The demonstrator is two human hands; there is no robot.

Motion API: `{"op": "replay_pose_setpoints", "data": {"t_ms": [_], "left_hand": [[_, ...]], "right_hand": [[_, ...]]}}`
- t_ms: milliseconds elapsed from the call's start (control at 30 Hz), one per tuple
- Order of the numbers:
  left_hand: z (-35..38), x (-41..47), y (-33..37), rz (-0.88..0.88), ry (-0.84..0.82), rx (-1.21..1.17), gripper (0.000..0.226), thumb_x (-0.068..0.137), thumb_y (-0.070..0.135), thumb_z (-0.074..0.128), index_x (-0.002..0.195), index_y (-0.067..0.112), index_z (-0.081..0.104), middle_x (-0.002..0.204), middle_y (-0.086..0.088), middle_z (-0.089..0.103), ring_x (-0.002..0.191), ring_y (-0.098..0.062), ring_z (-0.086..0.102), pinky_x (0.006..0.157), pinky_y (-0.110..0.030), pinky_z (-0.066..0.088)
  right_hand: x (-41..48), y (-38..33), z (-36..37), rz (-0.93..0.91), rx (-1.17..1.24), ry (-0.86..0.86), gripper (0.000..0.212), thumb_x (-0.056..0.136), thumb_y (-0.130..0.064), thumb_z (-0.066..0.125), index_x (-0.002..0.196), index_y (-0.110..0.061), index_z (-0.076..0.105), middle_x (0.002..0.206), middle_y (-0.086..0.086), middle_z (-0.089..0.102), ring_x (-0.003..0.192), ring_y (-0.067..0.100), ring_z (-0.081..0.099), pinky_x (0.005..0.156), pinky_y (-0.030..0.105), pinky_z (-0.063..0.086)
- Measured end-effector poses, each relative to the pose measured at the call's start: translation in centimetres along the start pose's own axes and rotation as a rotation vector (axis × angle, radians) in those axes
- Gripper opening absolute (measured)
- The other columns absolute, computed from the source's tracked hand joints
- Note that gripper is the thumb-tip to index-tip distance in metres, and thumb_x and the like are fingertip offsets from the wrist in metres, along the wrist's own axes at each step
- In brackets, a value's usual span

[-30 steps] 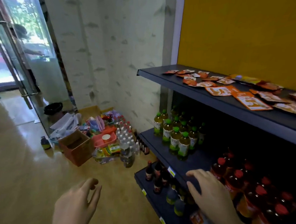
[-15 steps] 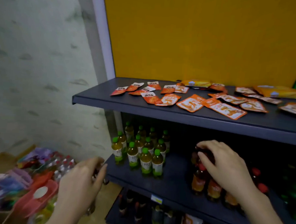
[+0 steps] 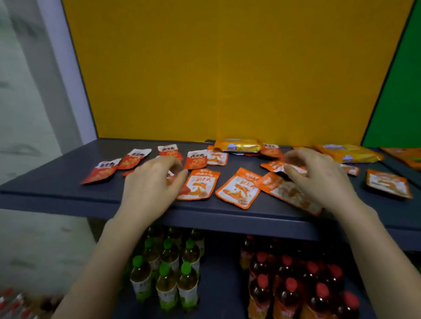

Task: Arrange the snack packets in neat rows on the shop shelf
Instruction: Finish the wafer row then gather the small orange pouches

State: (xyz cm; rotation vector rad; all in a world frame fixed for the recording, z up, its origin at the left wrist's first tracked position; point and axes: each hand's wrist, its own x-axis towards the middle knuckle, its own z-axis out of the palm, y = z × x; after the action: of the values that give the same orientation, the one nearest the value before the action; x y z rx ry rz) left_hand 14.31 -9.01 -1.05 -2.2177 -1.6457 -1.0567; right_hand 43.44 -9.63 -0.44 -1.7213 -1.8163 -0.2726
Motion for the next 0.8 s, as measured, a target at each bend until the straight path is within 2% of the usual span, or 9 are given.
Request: {"op": "replay_pose_setpoints", "data": {"t_ms": [100, 233, 367, 467, 567, 600, 667, 733, 800], "left_hand": [[2.1, 5.1, 0.3, 0.002, 0.035, -0.033, 0.020, 0.088, 0.039, 0.053, 0.093, 0.023, 0.064, 0.093, 0.005, 0.068, 0.091, -0.022, 0.060, 0.064, -0.027, 0.035], [5.6, 11.7, 1.1, -0.030, -0.038, -0.078, 0.024, 0.088, 0.039, 0.053, 0.093, 0.019, 0.065, 0.095, -0.002, 0.068, 0.093, -0.027, 0.061, 0.070, -0.033, 0.045], [10.1, 16.8, 2.0, -0.103, -0.209, -0.044, 0.039, 0.086, 0.047, 0.053, 0.100, 0.012, 0.063, 0.108, -0.011, 0.066, 0.102, -0.032, 0.058, 0.075, -0.034, 0.043], [13.2, 19.0, 2.9, -0.161, -0.389, 0.000, 0.060, 0.081, 0.064, 0.048, 0.090, 0.005, 0.060, 0.109, -0.018, 0.065, 0.100, -0.035, 0.058, 0.069, -0.033, 0.038], [15.7, 20.1, 3.5, -0.209, -0.498, -0.021, 0.072, 0.076, 0.075, 0.042, 0.084, 0.005, 0.059, 0.115, -0.020, 0.063, 0.103, -0.037, 0.057, 0.071, -0.033, 0.039], [16.3, 20.3, 3.5, -0.228, -0.520, -0.034, 0.077, 0.073, 0.078, 0.042, 0.088, 0.004, 0.060, 0.117, -0.020, 0.062, 0.104, -0.036, 0.057, 0.073, -0.034, 0.041], [17.3, 20.5, 3.6, -0.274, -0.566, -0.068, 0.092, 0.065, 0.081, 0.047, 0.111, 0.001, 0.058, 0.126, -0.019, 0.057, 0.111, -0.036, 0.054, 0.082, -0.037, 0.045], [17.9, 20.8, 3.7, -0.323, -0.599, -0.134, 0.107, 0.061, 0.079, 0.055, 0.132, -0.001, 0.041, 0.138, -0.019, 0.046, 0.121, -0.037, 0.048, 0.091, -0.039, 0.044], [18.1, 21.2, 3.6, -0.361, -0.621, -0.209, 0.114, 0.059, 0.073, 0.064, 0.137, -0.004, 0.031, 0.143, -0.020, 0.039, 0.125, -0.036, 0.044, 0.096, -0.040, 0.042]], "right_hand": [[4.0, 1.4, 0.8, 0.003, -0.012, -0.008, 0.026, 0.089, -0.029, 0.053, 0.111, -0.018, 0.061, 0.115, 0.004, 0.065, 0.107, 0.027, 0.058, 0.084, 0.040, 0.048], [8.1, 3.6, 1.6, 0.055, -0.057, -0.016, 0.028, 0.088, -0.027, 0.055, 0.114, -0.018, 0.061, 0.116, 0.005, 0.065, 0.108, 0.028, 0.058, 0.082, 0.037, 0.045], [10.8, 6.1, 2.0, 0.155, -0.121, -0.038, 0.028, 0.088, -0.028, 0.053, 0.114, -0.022, 0.061, 0.115, 0.001, 0.065, 0.108, 0.028, 0.058, 0.081, 0.036, 0.046], [12.2, 8.2, 1.4, 0.232, -0.141, -0.054, 0.028, 0.089, -0.029, 0.053, 0.115, -0.022, 0.061, 0.114, 0.001, 0.065, 0.107, 0.028, 0.058, 0.080, 0.036, 0.045], [12.8, 10.6, 0.5, 0.312, -0.149, -0.070, 0.028, 0.089, -0.028, 0.052, 0.115, -0.021, 0.061, 0.115, 0.002, 0.065, 0.106, 0.028, 0.058, 0.083, 0.037, 0.047], [12.9, 11.5, 0.2, 0.346, -0.144, -0.058, 0.028, 0.089, -0.027, 0.052, 0.115, -0.020, 0.061, 0.115, 0.003, 0.065, 0.106, 0.029, 0.058, 0.083, 0.037, 0.047], [12.9, 13.6, -0.4, 0.425, -0.132, -0.031, 0.029, 0.088, -0.026, 0.053, 0.115, -0.019, 0.062, 0.117, 0.005, 0.065, 0.108, 0.030, 0.057, 0.085, 0.038, 0.046], [12.8, 15.7, -0.9, 0.518, -0.117, -0.018, 0.031, 0.088, -0.028, 0.054, 0.117, -0.018, 0.061, 0.121, 0.007, 0.063, 0.112, 0.032, 0.055, 0.089, 0.039, 0.044], [12.6, 17.7, -1.2, 0.615, -0.104, -0.004, 0.039, 0.088, -0.035, 0.056, 0.120, -0.013, 0.058, 0.125, 0.011, 0.060, 0.115, 0.033, 0.053, 0.092, 0.040, 0.043]]}}
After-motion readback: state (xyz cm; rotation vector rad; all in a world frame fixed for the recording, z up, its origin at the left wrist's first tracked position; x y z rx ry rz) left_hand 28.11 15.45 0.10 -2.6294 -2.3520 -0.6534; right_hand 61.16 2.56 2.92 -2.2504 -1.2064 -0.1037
